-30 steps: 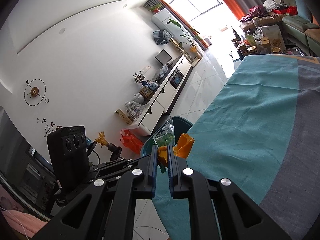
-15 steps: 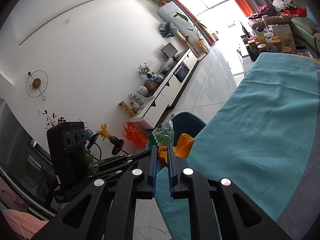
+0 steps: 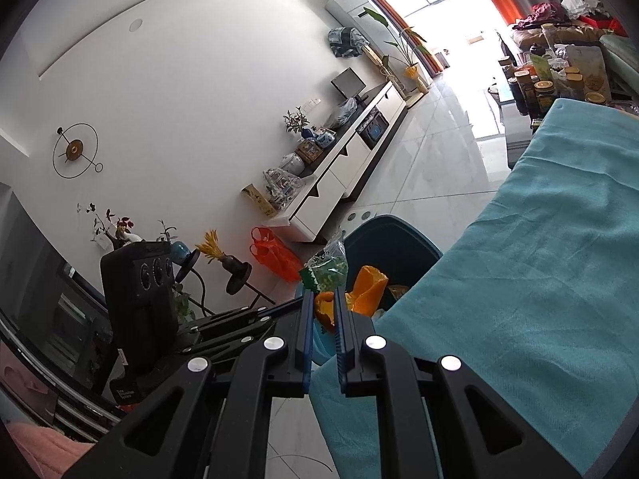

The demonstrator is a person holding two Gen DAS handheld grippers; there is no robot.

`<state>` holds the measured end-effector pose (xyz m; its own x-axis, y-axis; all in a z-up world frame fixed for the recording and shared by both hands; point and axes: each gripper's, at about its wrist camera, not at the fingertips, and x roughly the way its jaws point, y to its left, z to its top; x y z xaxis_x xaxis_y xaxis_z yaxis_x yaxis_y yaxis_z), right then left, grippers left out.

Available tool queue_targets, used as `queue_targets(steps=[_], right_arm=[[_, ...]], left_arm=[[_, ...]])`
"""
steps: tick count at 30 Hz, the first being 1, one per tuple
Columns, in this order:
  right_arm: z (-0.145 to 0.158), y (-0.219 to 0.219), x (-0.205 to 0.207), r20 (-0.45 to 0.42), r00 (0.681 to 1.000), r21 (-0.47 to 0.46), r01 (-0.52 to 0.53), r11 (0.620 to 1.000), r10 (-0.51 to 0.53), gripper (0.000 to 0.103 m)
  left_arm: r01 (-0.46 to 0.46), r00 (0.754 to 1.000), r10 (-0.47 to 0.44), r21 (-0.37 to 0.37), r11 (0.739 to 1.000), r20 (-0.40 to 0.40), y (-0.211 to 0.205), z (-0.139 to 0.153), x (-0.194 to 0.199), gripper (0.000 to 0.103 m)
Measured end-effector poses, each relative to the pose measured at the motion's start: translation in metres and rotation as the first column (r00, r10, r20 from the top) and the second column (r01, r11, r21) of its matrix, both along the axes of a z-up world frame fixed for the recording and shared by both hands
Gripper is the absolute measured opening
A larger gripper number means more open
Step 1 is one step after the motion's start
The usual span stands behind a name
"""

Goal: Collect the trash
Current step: 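Carry the clear wrapper and orange peel over to the teal bin, then open both grippers to drop the wrapper and peel into the bin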

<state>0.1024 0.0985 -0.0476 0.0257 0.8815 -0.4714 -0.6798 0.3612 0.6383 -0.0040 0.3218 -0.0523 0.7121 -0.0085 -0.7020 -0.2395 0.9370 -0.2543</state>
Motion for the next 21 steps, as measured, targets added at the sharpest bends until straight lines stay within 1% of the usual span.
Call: queue_targets(steps=[10, 21], right_arm=[[-0.005, 0.027, 0.002, 0.0, 0.999, -0.032, -0.034, 0.999, 0.034, 0.009], [-0.014, 0.06, 0.002, -0.01, 0.998, -0.09, -0.055, 0.994, 0.055, 0.009]], left_arm=[[-0.037, 0.999, 0.037, -0.004, 0.999, -0.023, 0.014, -0.011, 0.003, 0.004], [-0.079, 0.995, 0.078, -0.008, 0.997, -0.063, 0.029, -0.028, 0.011, 0.004]])
